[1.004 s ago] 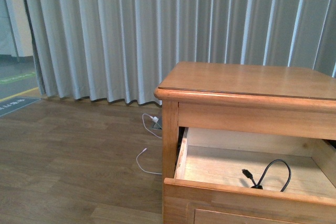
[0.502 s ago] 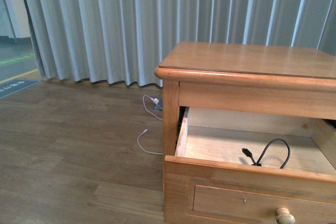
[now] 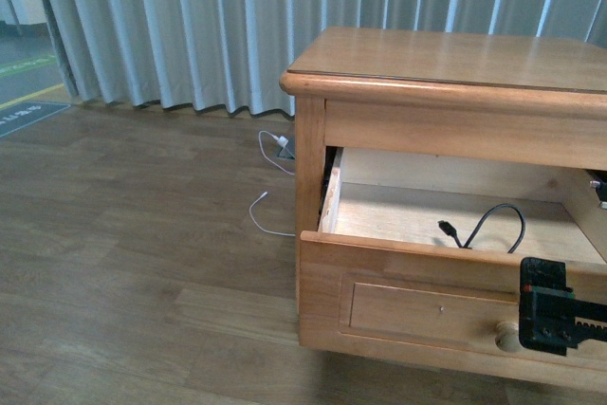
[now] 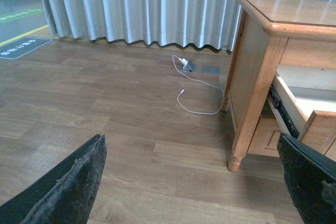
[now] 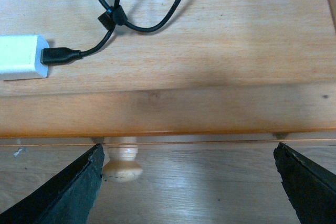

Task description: Put charger into drawer

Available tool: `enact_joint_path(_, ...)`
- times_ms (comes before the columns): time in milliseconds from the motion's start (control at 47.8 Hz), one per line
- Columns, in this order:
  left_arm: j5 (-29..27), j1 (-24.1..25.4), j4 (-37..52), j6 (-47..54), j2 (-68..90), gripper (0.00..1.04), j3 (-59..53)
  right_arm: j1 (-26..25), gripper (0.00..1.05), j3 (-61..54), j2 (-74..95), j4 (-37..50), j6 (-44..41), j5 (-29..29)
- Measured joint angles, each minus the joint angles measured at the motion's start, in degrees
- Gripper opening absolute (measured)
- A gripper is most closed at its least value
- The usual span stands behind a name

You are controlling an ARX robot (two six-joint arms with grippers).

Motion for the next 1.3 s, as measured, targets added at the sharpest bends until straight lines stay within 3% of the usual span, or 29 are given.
enact_joint_path(335, 0.00, 0.00, 0.00, 0.00, -0.02, 0.99, 0.00, -0.39, 0.97, 9.73, 10.51, 3.32, 8.50, 2.12)
enact_joint_path(836, 0.00, 0.00, 0.00, 0.00, -0.04, 0.99, 0.00, -2.19, 0.97, 27.67, 24.04, -2.75, 18.60, 5.27)
enact_joint_path(1296, 0.00, 0.00, 0.00, 0.00, -0.04, 0.99, 0.00, -3.52, 0.97, 37.27, 29.90, -5.31, 28.04, 12.72)
